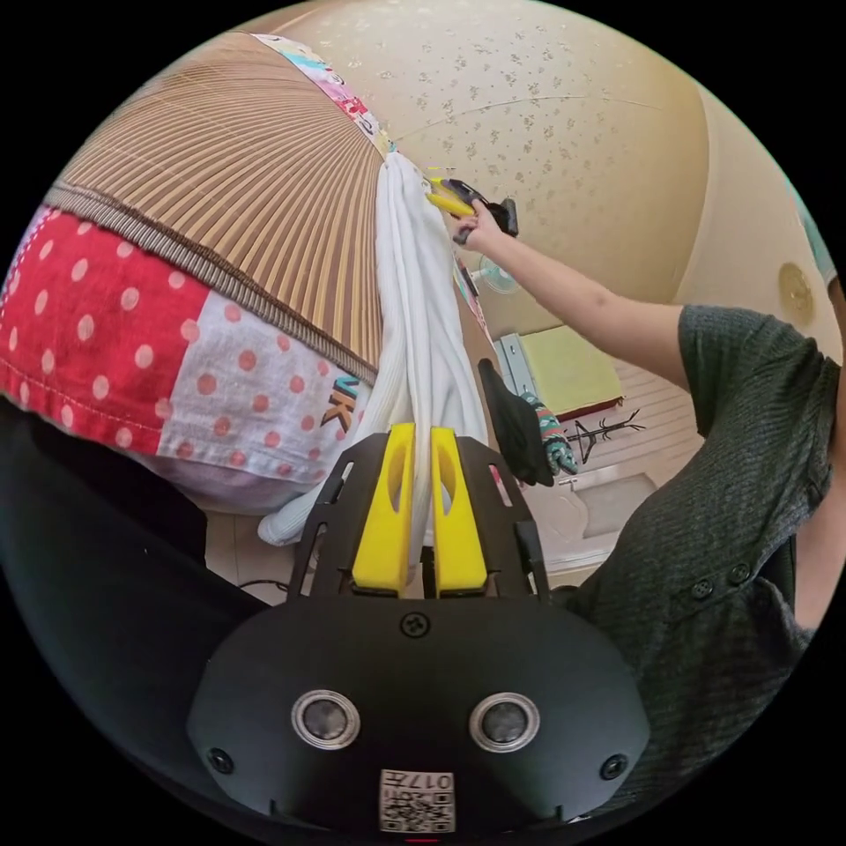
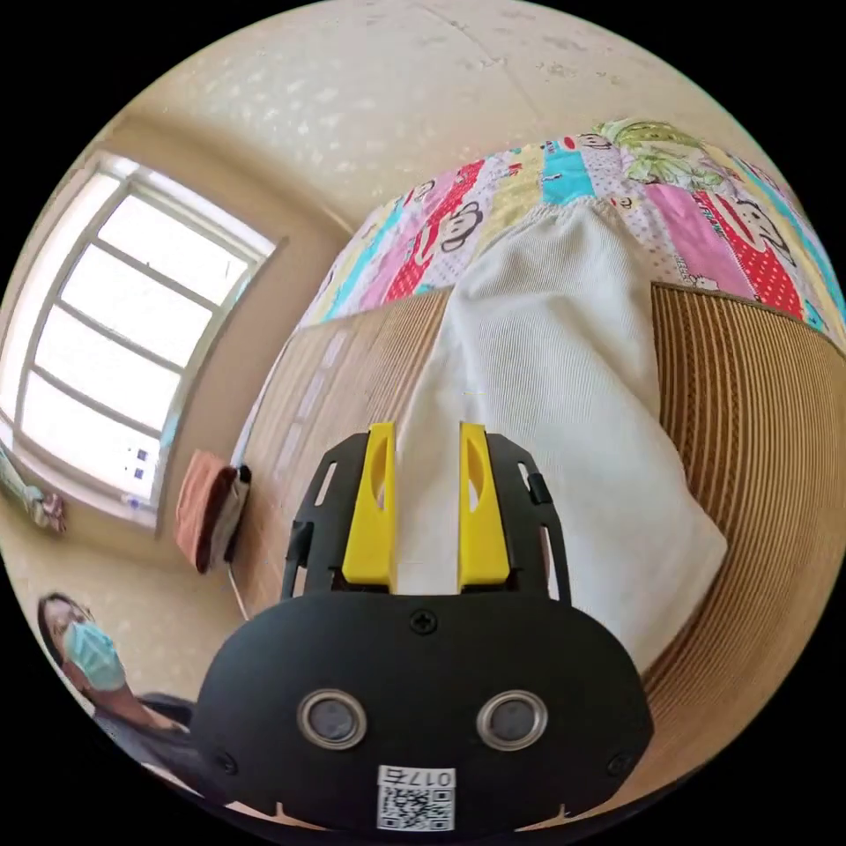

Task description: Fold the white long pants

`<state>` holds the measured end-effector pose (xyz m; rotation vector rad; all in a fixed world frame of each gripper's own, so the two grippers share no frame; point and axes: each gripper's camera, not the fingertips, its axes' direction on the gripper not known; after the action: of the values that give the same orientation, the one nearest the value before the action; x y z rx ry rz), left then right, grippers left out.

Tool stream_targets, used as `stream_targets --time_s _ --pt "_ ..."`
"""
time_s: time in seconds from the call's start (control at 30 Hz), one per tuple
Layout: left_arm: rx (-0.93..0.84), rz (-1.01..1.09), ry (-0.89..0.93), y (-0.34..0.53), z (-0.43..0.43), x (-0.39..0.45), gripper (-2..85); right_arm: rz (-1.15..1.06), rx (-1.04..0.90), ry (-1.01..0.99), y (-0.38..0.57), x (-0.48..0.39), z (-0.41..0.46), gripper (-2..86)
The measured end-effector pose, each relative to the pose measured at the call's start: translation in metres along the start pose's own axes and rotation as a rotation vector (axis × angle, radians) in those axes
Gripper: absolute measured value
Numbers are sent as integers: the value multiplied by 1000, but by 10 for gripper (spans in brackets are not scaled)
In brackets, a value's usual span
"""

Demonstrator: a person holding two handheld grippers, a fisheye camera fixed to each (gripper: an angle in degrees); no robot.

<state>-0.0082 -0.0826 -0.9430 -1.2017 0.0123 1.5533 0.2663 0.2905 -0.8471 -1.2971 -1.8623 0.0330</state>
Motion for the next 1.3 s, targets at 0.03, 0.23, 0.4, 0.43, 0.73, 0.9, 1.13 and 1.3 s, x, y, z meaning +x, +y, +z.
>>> stream_targets --time_s 0.03,0.23,0.4,0.43,0.73,0.9,1.13,1.3 --pt "4 5 -9 1 2 3 37 -35 -46 19 21 -6 -2 99" --pt "16 51 -70 10 17 23 38 -81 -234 -48 269 -55 -45 96" --pt "31 107 -154 21 31 38 40 138 -12 20 442 -78 -83 98" --pt "32 121 -174 23 35 42 40 178 16 -40 456 -74 -82 97" --pt "67 226 -345 45 76 72 42 382 125 -231 515 -58 -51 90" --pt "12 338 -410 48 97 86 40 282 128 -139 524 -81 -65 42" --pt "-87 440 -365 24 86 131 37 163 165 -148 520 -103 -95 23" --pt "-44 466 -106 12 21 137 36 -84 314 -385 530 -132 -146 21"
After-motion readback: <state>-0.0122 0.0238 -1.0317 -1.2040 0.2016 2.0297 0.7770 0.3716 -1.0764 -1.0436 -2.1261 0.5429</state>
